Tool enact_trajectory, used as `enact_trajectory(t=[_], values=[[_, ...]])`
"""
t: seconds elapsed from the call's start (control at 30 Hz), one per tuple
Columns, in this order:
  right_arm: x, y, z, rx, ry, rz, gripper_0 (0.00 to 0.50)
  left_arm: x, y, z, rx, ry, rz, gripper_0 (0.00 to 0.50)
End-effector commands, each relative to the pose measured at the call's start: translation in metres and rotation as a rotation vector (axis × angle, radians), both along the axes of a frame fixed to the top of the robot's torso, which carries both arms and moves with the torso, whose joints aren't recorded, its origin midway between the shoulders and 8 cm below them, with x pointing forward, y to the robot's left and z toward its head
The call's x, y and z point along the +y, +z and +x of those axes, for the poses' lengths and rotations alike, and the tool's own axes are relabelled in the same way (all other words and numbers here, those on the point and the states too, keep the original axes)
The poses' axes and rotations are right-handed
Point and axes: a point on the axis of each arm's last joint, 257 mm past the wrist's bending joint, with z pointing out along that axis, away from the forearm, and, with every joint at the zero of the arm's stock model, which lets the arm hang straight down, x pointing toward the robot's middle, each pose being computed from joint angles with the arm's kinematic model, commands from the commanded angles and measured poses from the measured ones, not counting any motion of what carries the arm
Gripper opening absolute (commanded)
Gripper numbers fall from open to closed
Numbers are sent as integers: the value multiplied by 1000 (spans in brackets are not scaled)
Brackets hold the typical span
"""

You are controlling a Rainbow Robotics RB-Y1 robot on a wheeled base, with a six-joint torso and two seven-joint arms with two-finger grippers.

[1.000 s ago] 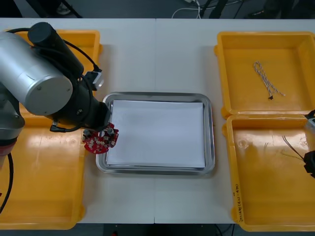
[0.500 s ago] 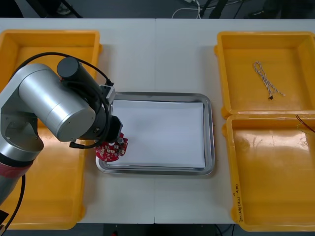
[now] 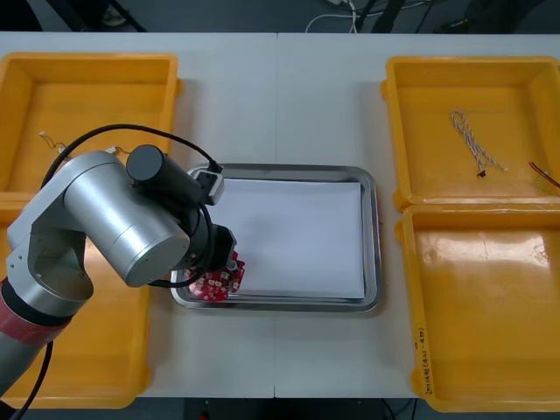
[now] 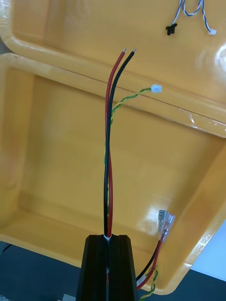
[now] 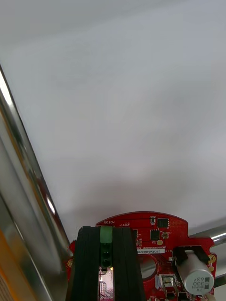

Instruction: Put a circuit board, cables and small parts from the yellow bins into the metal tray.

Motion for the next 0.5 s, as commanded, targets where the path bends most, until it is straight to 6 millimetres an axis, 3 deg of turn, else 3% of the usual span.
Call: enact_trajectory(t=[0.03,0.2,0.5], values=[[0,27,5,-76,67,-59,0,-22,-6,3,-17,7,-66,2],[12,26,3,-92,120,-84,0,-20,-11,8,-23,5,-62,0],[53,27,-1,-127,259,-110,0,-14,-16,10,-17,7,-39,1]])
